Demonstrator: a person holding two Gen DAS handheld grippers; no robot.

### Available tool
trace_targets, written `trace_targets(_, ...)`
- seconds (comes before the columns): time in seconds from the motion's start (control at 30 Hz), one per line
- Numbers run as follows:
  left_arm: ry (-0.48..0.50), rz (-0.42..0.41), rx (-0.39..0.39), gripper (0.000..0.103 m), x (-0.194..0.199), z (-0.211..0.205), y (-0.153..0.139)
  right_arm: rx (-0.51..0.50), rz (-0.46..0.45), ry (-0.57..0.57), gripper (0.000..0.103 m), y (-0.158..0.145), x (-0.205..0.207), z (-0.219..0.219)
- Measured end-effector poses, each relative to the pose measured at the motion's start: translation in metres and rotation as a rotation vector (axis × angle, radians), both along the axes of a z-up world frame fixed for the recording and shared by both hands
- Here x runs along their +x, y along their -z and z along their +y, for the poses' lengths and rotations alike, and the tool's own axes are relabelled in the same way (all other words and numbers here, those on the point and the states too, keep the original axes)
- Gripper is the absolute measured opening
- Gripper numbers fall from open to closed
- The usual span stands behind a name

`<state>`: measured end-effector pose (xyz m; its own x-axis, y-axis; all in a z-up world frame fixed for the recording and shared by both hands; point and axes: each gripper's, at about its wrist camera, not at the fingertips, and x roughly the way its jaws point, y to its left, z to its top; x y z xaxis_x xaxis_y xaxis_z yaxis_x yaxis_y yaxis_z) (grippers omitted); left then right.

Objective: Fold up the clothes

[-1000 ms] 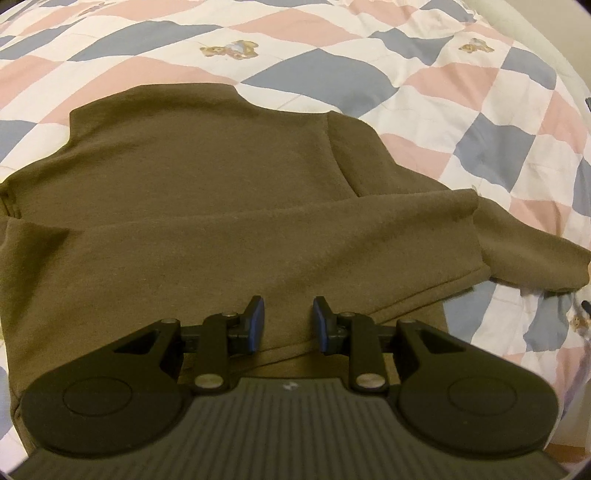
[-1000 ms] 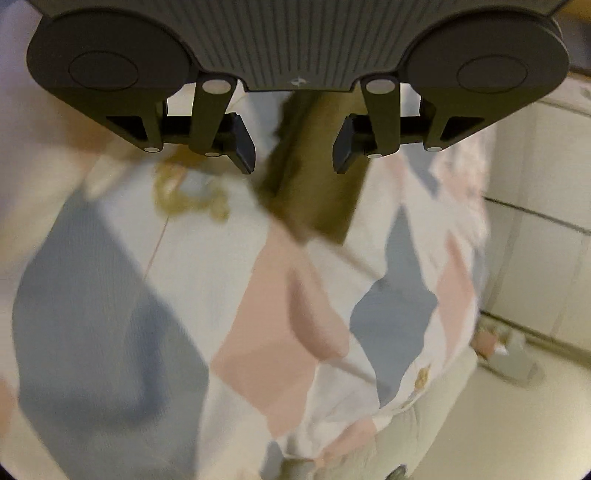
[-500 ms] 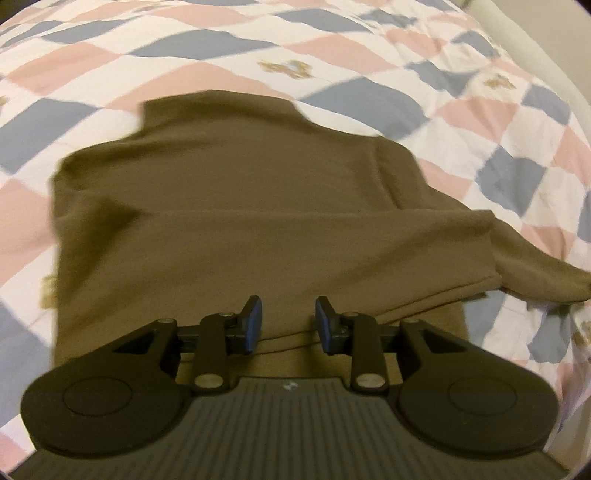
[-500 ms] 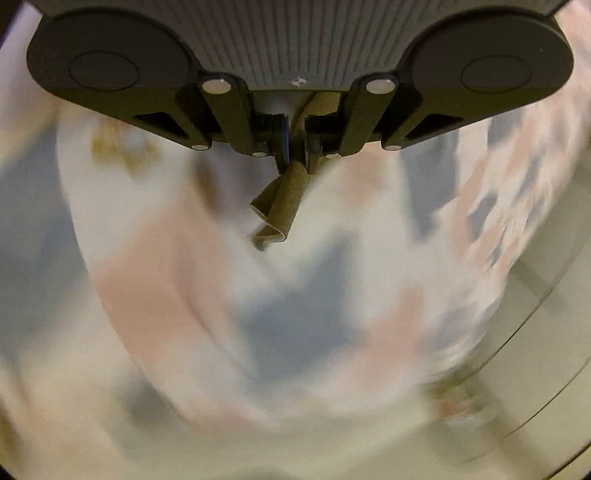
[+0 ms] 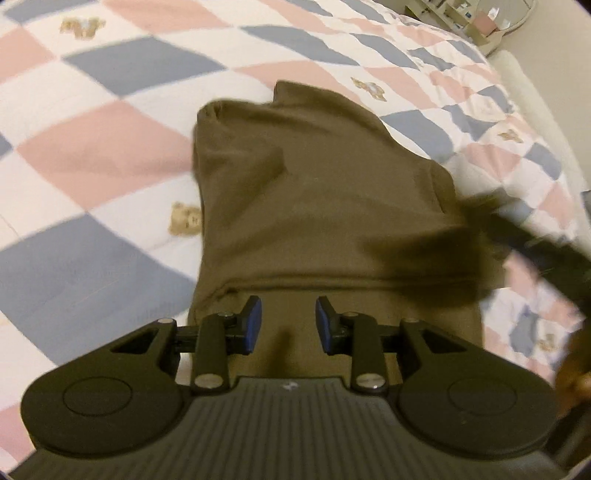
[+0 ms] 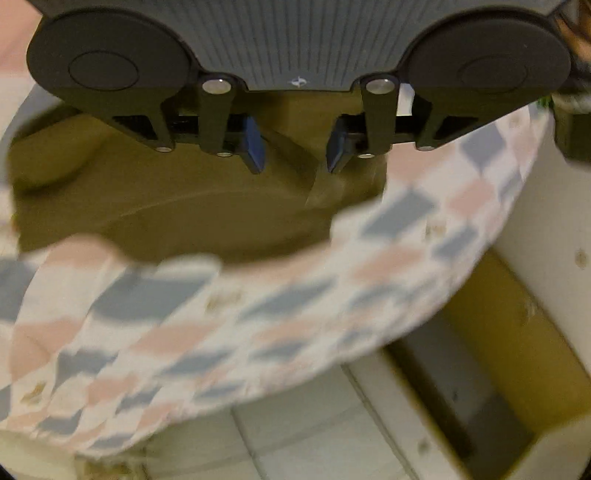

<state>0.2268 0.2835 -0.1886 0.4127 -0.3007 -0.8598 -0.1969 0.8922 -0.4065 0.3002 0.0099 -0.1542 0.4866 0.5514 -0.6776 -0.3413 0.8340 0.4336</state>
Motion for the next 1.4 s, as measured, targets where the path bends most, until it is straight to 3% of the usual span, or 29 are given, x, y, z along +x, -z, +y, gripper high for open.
trace_targets(0.07, 0.012, 0.006, -0.037, 0.026, -0.003, 0.003, 0.006, -0.033, 0.03, 0.026, 0.053, 0.008, -0.016, -0.011)
trace_targets(0.2, 0.006, 0.023, -0.114, 0.027, 0.005, -0.002, 0.021, -0.121, 0.08, 0.079, 0.053, 0.022, -0.043, -0.043)
trace_targets(0.3, -0.006, 0.02, -0.164, 0.028, 0.024, -0.016, 0.025, -0.214, 0.069, 0.102, 0.053, 0.027, -0.062, -0.065)
trace_targets(0.47, 0.002, 0.007, -0.139, 0.03, 0.07, -0.041, 0.032, -0.236, 0.077, 0.154, 0.052, 0.041, -0.056, -0.104)
trace_targets(0.6, -0.005, 0.088, -0.111, 0.031, 0.096, -0.054, 0.054, -0.214, 0.057, 0.19, 0.052, 0.042, -0.042, -0.126)
trace_targets(0.73, 0.003, 0.055, -0.104, 0.041, 0.098, -0.064, 0.05, -0.245, 0.049, 0.212, 0.052, 0.051, -0.022, -0.147)
trace_targets(0.8, 0.008, 0.036, -0.1, 0.038, 0.098, -0.069, 0.047, -0.241, 0.052, 0.229, 0.053, 0.053, -0.014, -0.159)
trace_targets(0.83, 0.01, 0.027, -0.098, 0.024, 0.098, -0.072, 0.046, -0.242, 0.054, 0.236, 0.053, 0.054, -0.009, -0.165)
trace_targets(0.87, 0.012, 0.018, -0.096, 0.0, 0.098, -0.074, 0.044, -0.242, 0.055, 0.239, 0.053, 0.055, -0.005, -0.169)
trace_targets(1.0, 0.021, -0.018, -0.087, 0.0, 0.099, -0.084, 0.039, -0.253, 0.054, 0.216, 0.053, 0.055, 0.008, -0.178)
trace_targets(1.2, -0.025, -0.185, 0.012, 0.001, 0.078, -0.041, -0.015, -0.258, 0.019, 0.164, 0.053, 0.045, 0.015, -0.17)
trace_targets(1.4, -0.083, -0.193, 0.128, 0.001, 0.06, 0.003, -0.025, -0.249, -0.005, 0.107, 0.053, 0.042, 0.016, -0.148)
